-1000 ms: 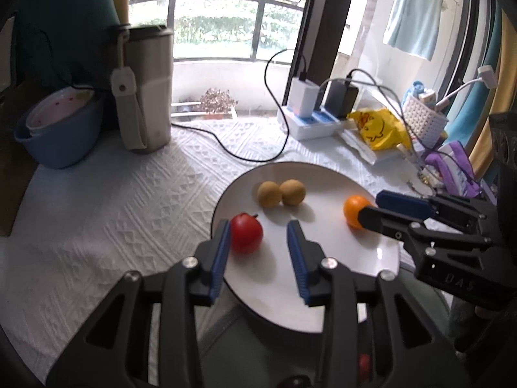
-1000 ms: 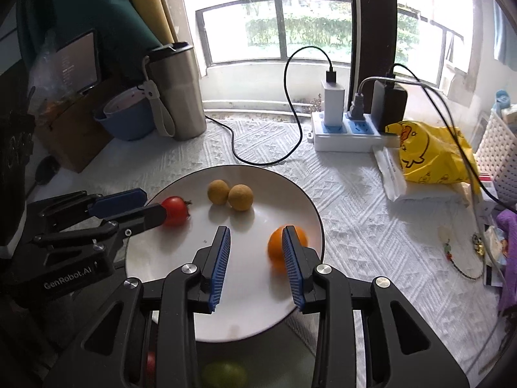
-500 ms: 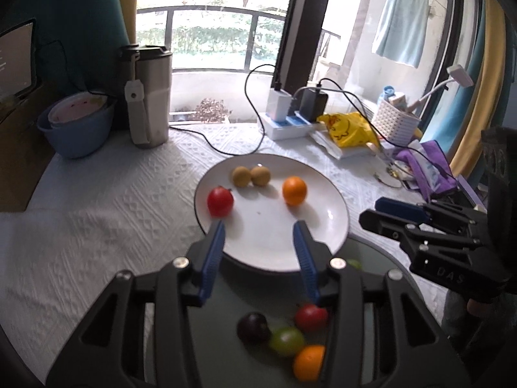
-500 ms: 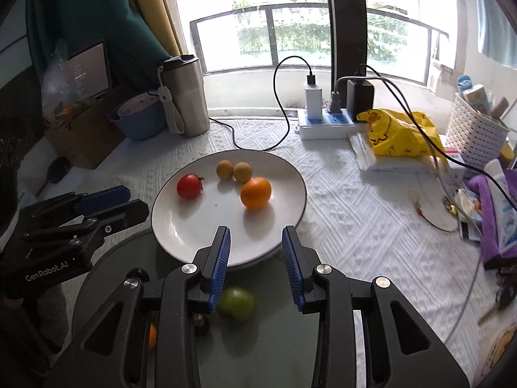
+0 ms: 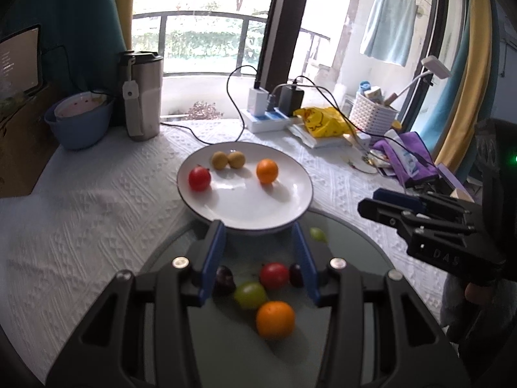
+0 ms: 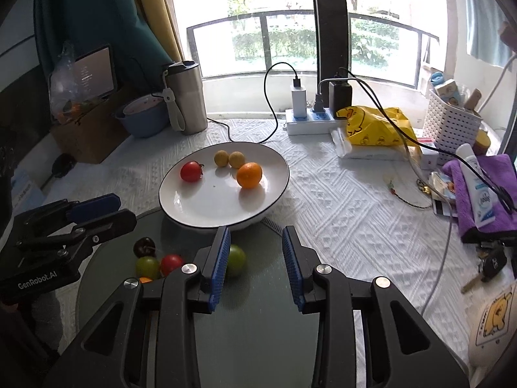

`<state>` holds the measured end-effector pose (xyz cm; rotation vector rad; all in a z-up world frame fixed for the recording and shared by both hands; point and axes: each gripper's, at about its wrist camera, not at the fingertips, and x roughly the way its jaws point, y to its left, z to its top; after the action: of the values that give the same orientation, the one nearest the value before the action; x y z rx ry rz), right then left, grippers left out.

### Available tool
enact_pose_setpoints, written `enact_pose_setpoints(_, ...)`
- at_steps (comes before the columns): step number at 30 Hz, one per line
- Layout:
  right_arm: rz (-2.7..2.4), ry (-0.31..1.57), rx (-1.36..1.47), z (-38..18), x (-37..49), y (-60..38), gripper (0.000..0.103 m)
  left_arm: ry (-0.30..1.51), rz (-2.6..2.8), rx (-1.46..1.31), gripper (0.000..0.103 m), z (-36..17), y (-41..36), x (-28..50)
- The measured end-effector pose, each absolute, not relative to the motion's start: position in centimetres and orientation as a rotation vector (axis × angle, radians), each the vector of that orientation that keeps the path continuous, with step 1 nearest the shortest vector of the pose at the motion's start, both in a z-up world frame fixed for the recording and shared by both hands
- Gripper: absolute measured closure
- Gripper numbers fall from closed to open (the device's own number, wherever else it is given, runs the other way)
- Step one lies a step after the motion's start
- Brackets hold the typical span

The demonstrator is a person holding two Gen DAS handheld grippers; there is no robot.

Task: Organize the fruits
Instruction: 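Grasp the large orange with the left gripper while the right gripper grasps the green plum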

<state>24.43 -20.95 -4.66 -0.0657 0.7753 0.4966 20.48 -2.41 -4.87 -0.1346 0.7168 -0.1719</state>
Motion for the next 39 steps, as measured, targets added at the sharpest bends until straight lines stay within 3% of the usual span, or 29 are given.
enact_pose_setpoints(33, 0.591, 0.855, -0.005, -9.5, 24.0, -20.9, 0.068, 0.888, -0.145, -0.061, 0.058, -11.1, -5.2, 17.7)
enact_pose_setpoints(39, 0.600, 0.875, -0.013, -10.0, 25.2, -19.5, 0.066, 0.878, -0.169, -0.063, 0.068, -11.2, -5.1, 17.8)
